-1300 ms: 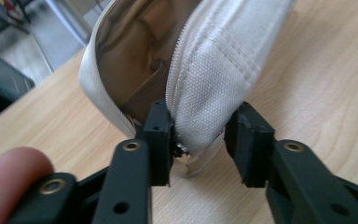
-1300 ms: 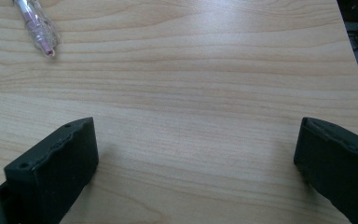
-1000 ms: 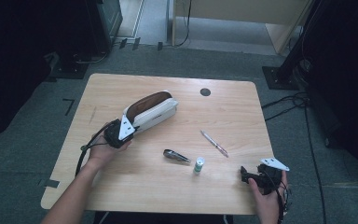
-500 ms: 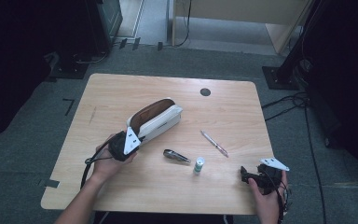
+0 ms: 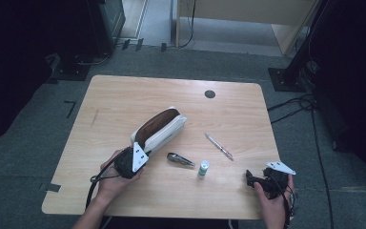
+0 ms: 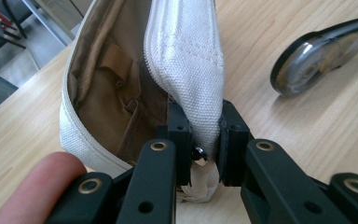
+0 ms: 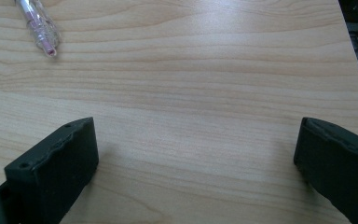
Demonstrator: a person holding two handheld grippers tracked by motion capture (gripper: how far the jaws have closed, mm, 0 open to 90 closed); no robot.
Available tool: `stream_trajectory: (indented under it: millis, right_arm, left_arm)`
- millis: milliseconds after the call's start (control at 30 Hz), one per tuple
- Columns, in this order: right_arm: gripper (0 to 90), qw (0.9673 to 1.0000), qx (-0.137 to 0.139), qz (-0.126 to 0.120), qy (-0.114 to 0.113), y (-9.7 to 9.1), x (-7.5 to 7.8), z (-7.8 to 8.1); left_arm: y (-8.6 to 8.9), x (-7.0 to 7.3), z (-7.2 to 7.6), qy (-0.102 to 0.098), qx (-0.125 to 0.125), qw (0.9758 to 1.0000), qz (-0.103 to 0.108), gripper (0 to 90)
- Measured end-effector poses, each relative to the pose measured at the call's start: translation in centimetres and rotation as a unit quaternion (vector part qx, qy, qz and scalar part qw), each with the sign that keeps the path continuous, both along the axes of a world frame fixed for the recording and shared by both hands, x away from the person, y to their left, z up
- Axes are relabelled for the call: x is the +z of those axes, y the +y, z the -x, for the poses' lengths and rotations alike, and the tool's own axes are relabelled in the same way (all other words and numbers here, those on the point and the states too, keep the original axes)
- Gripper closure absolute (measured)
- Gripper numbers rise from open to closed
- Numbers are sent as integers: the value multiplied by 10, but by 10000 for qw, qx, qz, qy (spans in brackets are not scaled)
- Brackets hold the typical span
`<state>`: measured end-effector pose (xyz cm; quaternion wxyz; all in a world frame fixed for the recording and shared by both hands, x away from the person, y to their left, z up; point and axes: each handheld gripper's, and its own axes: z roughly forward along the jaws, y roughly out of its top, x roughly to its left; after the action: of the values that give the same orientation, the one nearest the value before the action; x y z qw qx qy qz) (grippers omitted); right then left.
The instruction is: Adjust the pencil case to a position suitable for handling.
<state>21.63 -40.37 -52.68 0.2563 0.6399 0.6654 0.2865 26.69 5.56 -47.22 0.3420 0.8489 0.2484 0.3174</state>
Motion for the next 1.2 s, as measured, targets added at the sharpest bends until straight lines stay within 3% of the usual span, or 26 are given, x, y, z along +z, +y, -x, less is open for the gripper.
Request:
stream_trajectory:
  millis: [333, 633, 800, 867, 900, 1067, 1200]
  right_arm:
    - [0, 10000, -6, -7, -2, 0, 0, 0]
    - [0, 10000, -8, -8, -3, 0, 0, 0]
    - [0, 10000, -8, -8, -2, 0, 0, 0]
    - [0, 10000, -8, -6, -3, 0, 0, 0]
    - [0, 10000, -8, -6, -3, 0, 0, 0]
    - [0, 10000, -9, -10, 0, 0, 0, 0]
    - [0, 10000, -3, -12, -4, 1, 0, -1]
  left_arm:
    - [9, -1, 2, 126, -92, 9993, 351, 683]
    - [17, 7, 10, 159, -295, 9960, 826, 534]
    - [27, 16, 15, 249, -292, 9920, 1204, 438]
    - [33, 19, 16, 300, -272, 9889, 1430, 417]
    - [33, 19, 16, 300, -272, 9889, 1430, 400]
    - [50, 26, 17, 396, -196, 9828, 1791, 317]
    - [64, 28, 15, 445, 35, 9792, 1977, 242]
